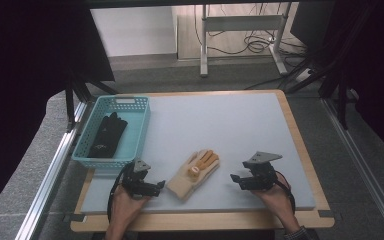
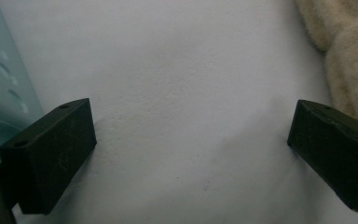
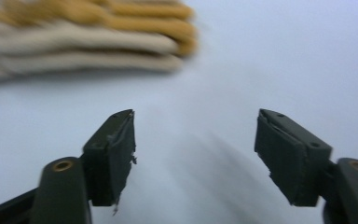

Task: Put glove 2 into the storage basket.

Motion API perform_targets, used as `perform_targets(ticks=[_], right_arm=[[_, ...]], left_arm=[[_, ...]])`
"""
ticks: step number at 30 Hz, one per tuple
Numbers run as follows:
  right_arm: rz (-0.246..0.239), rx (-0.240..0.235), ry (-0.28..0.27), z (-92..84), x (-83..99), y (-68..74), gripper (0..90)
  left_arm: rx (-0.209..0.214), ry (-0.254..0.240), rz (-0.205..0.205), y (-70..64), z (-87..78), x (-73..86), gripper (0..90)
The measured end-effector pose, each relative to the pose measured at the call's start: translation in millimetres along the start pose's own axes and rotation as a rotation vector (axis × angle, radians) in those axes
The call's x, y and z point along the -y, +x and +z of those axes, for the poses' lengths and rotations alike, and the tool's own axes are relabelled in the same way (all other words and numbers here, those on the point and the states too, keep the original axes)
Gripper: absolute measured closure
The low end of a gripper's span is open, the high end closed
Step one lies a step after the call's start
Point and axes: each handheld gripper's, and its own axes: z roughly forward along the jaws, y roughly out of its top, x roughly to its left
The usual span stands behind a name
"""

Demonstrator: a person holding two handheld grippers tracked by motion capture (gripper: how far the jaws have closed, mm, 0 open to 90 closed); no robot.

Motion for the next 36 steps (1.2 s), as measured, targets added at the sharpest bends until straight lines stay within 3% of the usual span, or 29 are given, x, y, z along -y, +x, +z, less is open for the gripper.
perform_targets(ticks=[2,8,36], right_arm=[[0.005,0.043,0.009,-0.2,5.5,-9.2,25.2],[0.018,0.098,0.037,4.8,15.5,-21.6,22.8],[0.011,0.100,0.018,7.6,19.5,-21.6,21.1]], left_arm=[[0.000,0.000,0.000,0.0,0.0,0.0,1.0],[0.000,0.000,0.000,0.0,0.0,0.1,1.1],[0.008,0.001,-0.012,2.9,-3.6,-1.2,5.5]])
